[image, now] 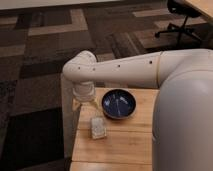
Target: Place the eraser in the ceramic cup
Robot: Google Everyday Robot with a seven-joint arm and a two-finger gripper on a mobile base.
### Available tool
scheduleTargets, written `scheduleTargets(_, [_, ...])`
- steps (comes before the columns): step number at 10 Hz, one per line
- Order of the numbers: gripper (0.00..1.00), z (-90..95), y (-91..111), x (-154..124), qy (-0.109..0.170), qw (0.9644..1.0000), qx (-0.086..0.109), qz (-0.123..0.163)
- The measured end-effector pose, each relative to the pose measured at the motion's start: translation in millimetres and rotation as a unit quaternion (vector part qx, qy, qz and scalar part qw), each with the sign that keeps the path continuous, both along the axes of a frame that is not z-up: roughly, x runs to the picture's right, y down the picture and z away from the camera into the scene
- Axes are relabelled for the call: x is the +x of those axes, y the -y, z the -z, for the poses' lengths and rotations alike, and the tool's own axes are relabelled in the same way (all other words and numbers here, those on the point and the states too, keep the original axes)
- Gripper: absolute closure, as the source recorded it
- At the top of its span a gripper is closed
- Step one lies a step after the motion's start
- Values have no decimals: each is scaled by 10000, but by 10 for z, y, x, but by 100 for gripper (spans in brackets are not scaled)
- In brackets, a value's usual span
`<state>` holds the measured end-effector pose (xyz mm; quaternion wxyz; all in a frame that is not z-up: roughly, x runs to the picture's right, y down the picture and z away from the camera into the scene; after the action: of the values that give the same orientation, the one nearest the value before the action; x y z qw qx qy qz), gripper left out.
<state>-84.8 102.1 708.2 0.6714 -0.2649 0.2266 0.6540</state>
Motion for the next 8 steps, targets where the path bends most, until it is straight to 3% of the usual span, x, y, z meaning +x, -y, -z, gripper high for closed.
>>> scheduleTargets(3, [35,18,62,382,-19,9998,145,-100])
scheduleTargets(7, [35,197,-66,1517,-437,9965,99,-709])
scheduleTargets(8, [35,202,-73,1545,-447,9963,96,-734])
